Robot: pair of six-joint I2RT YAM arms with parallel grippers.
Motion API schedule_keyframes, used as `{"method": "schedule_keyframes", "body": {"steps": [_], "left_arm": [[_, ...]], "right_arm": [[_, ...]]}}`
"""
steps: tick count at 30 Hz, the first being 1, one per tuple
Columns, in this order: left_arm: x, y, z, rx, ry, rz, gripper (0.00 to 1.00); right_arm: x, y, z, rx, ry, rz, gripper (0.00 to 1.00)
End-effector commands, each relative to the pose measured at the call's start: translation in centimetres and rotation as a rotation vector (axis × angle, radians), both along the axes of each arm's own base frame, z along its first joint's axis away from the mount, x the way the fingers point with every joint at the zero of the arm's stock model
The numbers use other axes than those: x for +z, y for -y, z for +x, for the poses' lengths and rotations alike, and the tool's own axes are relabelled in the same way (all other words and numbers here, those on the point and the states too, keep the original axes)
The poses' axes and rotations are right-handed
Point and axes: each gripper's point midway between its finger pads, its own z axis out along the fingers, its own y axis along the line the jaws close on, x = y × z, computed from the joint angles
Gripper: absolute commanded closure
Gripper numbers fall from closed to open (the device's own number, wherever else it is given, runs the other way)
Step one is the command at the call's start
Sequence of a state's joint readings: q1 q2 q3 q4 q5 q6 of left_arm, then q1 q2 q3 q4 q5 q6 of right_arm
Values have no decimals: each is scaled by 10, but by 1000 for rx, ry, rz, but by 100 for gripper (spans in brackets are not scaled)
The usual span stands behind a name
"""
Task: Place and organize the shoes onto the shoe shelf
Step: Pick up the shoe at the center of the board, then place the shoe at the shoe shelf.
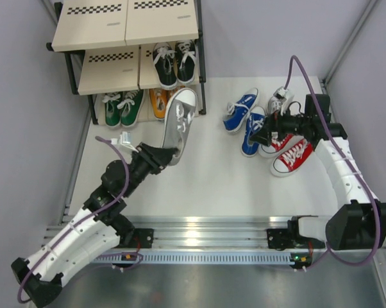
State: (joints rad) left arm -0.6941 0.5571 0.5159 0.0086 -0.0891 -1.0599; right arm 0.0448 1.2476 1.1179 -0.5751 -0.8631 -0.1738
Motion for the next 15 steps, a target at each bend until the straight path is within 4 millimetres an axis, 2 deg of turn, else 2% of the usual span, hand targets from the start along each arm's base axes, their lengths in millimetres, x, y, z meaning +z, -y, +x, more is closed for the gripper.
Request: {"method": "schedule_keyframes", "body": {"steps": [1,3,4,7,11,12,13,15], "left_arm": [[57,-36,7,144,111,-28,100],[54,-44,14,190,99,15,100],[62,-51,18,228,105,14,100],[66,-59,33,279,99,17,100],[87,-66,54,302,114,-24,100],[86,-66,64,303,102,-27,100],[88,-79,74,338,99,-28,100],[102,-79,86,299,119,-69,100]], "right_arm": [[16,-2,-1,18,98,15,1],[15,-2,-2,14,97,15,1],[14,-1,-3,12,96,13,1],[15,0,-4,12,106,6,0],[15,1,-7,14,110,-2,1],[16,1,-7,15,121,-6,1],[16,1,-8,14,123,-10,1],[15,3,-9,13,126,-17,1]]}}
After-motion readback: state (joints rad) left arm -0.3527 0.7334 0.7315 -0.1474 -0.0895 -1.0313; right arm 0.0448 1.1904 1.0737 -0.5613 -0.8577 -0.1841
